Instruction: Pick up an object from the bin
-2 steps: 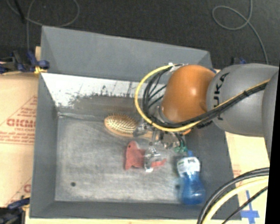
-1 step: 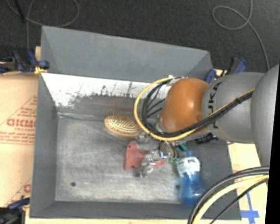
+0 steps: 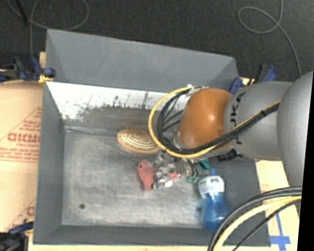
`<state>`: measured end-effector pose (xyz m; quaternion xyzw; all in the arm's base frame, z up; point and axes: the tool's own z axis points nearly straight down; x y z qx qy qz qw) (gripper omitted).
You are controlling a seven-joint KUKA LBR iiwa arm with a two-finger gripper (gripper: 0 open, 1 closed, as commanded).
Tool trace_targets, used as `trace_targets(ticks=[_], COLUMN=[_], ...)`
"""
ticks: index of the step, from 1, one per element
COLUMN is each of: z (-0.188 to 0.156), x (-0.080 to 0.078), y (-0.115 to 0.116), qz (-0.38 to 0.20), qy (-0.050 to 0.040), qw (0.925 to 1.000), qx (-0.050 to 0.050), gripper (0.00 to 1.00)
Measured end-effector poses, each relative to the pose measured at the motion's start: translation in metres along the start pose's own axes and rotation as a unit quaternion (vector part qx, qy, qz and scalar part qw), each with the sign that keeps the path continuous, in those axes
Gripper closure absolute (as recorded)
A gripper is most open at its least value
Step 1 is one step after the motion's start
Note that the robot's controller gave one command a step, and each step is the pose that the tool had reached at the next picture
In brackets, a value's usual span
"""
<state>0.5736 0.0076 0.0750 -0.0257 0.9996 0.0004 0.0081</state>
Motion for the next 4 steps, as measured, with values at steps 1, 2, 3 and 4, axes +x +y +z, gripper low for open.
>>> trace_targets(ticks=[1, 2, 3, 4], z=[0.000, -0.003, -0.012, -0.020], x=[0.000, 0.001, 0.002, 0.001], y=[0.000, 0.000, 0.000, 0.000], qz=[0.000, 0.000, 0.001, 0.002], qy=[0.0000, 0.0025, 0.0054, 0.0067], qw=[1.0000, 1.0000, 1.0000, 1.0000], qx=[0.000, 0.000, 0.000, 0.000], gripper=[1.00, 1.00, 1.00, 1.00])
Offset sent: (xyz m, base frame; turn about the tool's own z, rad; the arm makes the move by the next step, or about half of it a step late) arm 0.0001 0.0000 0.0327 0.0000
